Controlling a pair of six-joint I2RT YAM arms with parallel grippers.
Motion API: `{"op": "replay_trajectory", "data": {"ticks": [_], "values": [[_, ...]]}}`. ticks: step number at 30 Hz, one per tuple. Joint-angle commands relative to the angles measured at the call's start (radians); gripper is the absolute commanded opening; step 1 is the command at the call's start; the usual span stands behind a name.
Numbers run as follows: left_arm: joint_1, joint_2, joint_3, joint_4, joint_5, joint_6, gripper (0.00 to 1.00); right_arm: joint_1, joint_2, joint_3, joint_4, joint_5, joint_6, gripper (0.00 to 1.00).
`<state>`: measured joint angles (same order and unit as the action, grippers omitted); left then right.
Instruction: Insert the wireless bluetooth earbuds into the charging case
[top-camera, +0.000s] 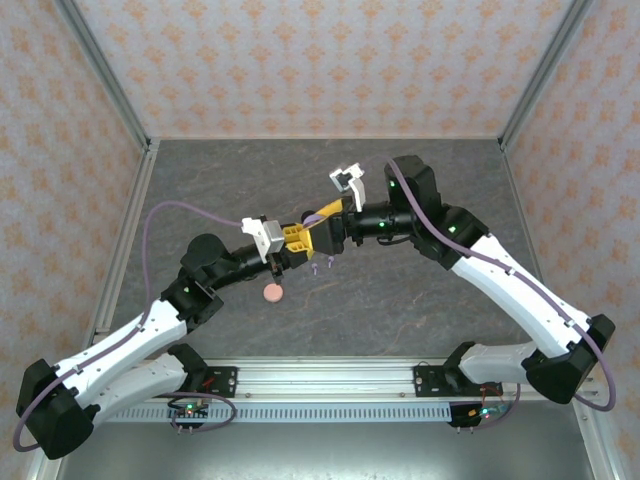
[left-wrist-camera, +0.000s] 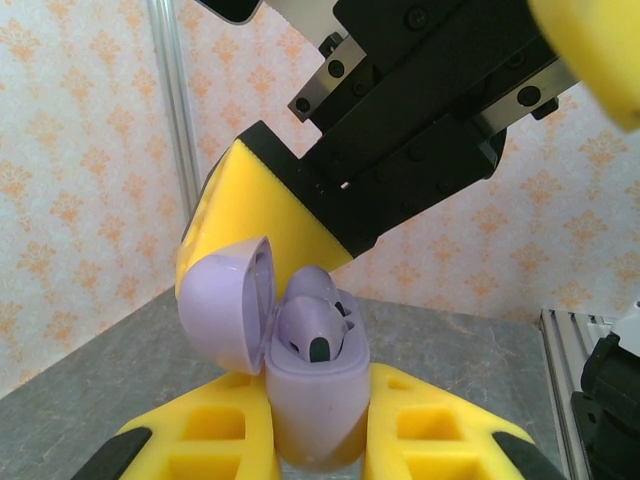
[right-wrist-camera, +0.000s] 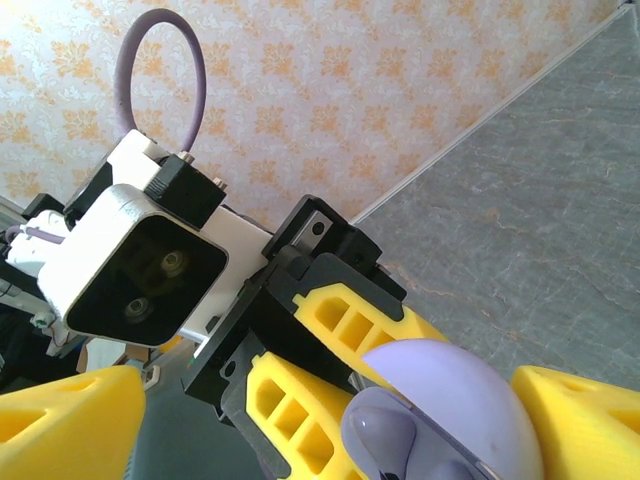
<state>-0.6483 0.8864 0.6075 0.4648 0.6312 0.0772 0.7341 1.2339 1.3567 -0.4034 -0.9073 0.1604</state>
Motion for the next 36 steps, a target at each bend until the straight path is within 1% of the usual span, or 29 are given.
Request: {"op": "replay_trajectory", "data": {"ticks": [1,4,6,11,18,20,23,26,29,33,36], "values": [[-0.010,0.006,0.032,0.008,0.009,-0.001,0.00,-0.002,-0.044,0.008,0.026,-0.030,-0.026,0.94],[-0.010,0.009,0.031,0.005,0.009,0.001,0.00,-0.002,-0.045,0.002,0.026,-0.024,-0.038,0.94],[-0.010,0.013,0.032,0.005,0.009,0.001,0.00,-0.002,-0.075,-0.006,0.026,-0.015,-0.042,0.94],[-0.010,0.016,0.033,0.003,0.007,0.001,0.00,-0.002,-0.086,-0.010,-0.004,0.040,-0.057,0.94],[-0.010,0.016,0.036,-0.021,-0.004,0.000,0.00,-0.011,-0.126,-0.023,-0.048,0.237,-0.072,0.97],[-0.010,0.015,0.033,-0.033,-0.029,-0.009,0.00,-0.026,-0.154,-0.048,-0.045,0.340,-0.066,0.97],[-0.010,0.017,0.016,-0.036,-0.079,-0.030,0.00,-0.068,-0.217,-0.130,0.000,0.479,-0.030,1.00],[-0.010,0.040,0.022,-0.096,-0.147,-0.043,0.00,-0.139,-0.299,-0.263,0.094,0.555,0.040,0.99],[-0.005,0.107,0.042,-0.159,-0.226,-0.057,0.00,-0.201,-0.362,-0.386,0.182,0.559,0.108,0.99],[0.023,0.243,0.088,-0.175,-0.222,-0.110,0.00,-0.255,-0.394,-0.511,0.248,0.561,0.205,0.99],[0.051,0.370,0.152,-0.194,-0.197,-0.156,0.00,-0.286,-0.393,-0.589,0.286,0.551,0.277,0.99]]}}
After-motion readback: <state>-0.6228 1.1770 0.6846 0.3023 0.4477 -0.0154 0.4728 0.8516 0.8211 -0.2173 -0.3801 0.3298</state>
